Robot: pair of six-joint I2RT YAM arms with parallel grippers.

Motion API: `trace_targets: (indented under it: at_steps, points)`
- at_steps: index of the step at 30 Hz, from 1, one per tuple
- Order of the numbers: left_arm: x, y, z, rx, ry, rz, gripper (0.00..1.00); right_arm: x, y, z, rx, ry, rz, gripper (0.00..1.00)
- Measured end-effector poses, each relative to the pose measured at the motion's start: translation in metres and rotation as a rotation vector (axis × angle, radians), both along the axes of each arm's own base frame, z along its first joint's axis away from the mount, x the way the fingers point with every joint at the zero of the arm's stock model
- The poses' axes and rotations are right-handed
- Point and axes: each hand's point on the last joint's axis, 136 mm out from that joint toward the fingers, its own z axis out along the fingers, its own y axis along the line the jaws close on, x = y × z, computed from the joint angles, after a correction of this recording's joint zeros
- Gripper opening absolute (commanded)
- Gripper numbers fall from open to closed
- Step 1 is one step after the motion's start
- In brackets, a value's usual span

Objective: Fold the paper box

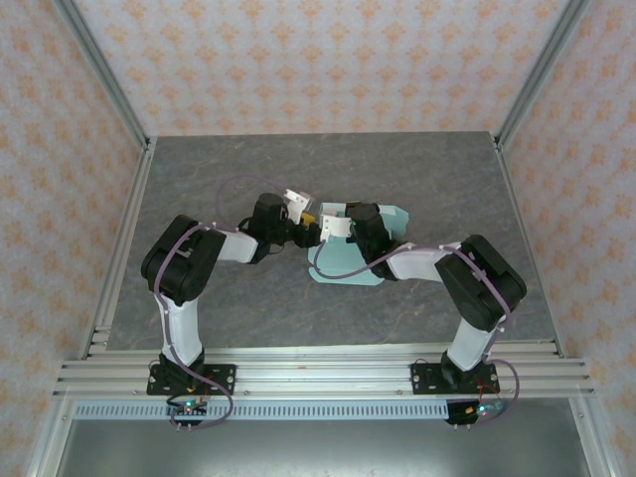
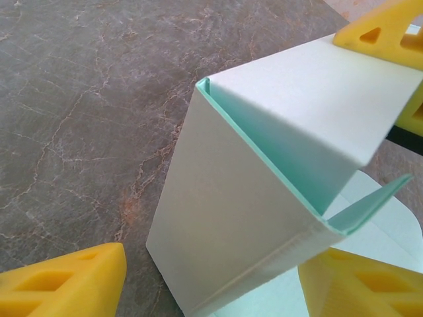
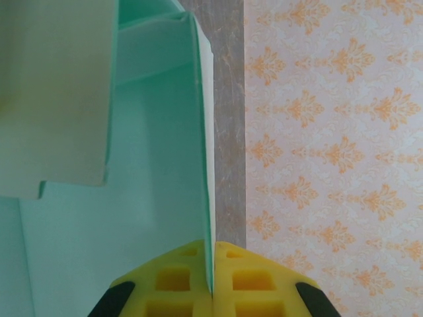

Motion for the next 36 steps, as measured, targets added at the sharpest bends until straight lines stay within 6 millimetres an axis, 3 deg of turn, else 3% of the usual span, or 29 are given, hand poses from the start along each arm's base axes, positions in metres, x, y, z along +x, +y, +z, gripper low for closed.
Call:
trace_targets:
  at_steps: [16,28,36]
  points:
    - [-0.004,0.002,-0.003,-0.007,-0.010,0.006,0.74,-0.002,0.003,-0.001,0.023,0.024,0.010,0.00]
    - [-0.002,0.002,-0.002,-0.057,0.024,0.080,0.61,-0.003,0.003,-0.001,0.037,0.048,0.003,0.00]
    - [-0.003,0.011,0.002,-0.058,0.008,0.162,0.61,-0.003,0.004,0.002,0.056,0.059,0.000,0.00]
